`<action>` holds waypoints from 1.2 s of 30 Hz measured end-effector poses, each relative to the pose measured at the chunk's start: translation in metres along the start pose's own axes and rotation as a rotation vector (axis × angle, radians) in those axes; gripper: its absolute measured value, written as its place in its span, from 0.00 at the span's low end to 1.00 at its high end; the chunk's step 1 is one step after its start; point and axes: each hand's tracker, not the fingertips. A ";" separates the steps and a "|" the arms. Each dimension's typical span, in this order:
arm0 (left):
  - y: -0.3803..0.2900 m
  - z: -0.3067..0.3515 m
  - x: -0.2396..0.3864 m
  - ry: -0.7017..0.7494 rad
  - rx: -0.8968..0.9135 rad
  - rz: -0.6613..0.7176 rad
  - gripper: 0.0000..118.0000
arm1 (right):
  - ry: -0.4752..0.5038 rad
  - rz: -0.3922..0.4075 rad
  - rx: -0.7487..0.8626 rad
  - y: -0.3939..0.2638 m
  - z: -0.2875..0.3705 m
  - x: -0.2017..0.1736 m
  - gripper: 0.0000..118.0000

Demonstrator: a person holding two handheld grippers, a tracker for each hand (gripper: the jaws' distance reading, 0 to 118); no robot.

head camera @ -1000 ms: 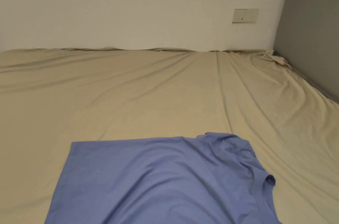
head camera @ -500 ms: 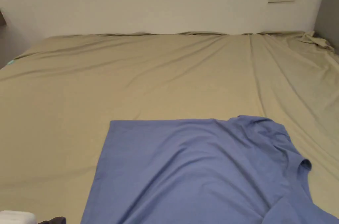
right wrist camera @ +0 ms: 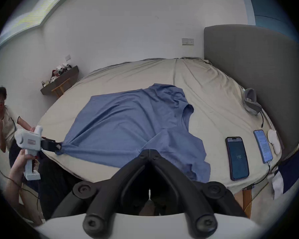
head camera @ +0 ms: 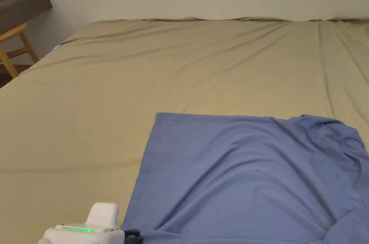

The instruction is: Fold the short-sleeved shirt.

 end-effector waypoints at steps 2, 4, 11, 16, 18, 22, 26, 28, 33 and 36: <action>-0.001 -0.012 -0.002 -0.012 0.019 -0.016 0.73 | -0.020 0.012 -0.004 -0.001 0.001 0.000 0.02; -0.001 -0.011 -0.004 -0.158 0.014 0.047 0.28 | -0.027 0.011 -0.013 -0.002 0.000 0.002 0.02; 0.002 0.019 -0.002 -0.193 0.099 0.078 0.08 | -0.142 0.007 -0.131 -0.005 -0.012 0.023 1.00; 0.003 0.034 -0.001 -0.218 0.108 0.098 0.08 | -0.129 -0.088 -0.192 -0.004 -0.037 0.047 1.00; 0.003 0.033 0.000 -0.214 0.102 0.100 0.08 | -0.159 -0.114 -0.281 -0.006 -0.067 0.058 1.00; 0.003 0.035 0.002 -0.226 0.092 0.130 0.08 | -0.242 -0.111 -0.544 -0.017 -0.136 0.080 1.00; 0.005 0.038 -0.002 -0.221 0.084 0.124 0.08 | -0.121 -0.158 -0.444 -0.016 -0.133 0.074 0.09; 0.007 0.045 0.000 -0.217 0.094 0.114 0.08 | -0.134 -0.117 -0.431 -0.014 -0.123 0.067 0.09; 0.033 0.055 0.000 -0.210 0.129 0.105 0.08 | -0.102 -0.125 -0.359 0.024 -0.106 0.063 0.09; 0.070 0.062 0.014 -0.198 0.164 0.041 0.08 | -0.074 -0.085 -0.310 0.058 -0.117 0.065 0.09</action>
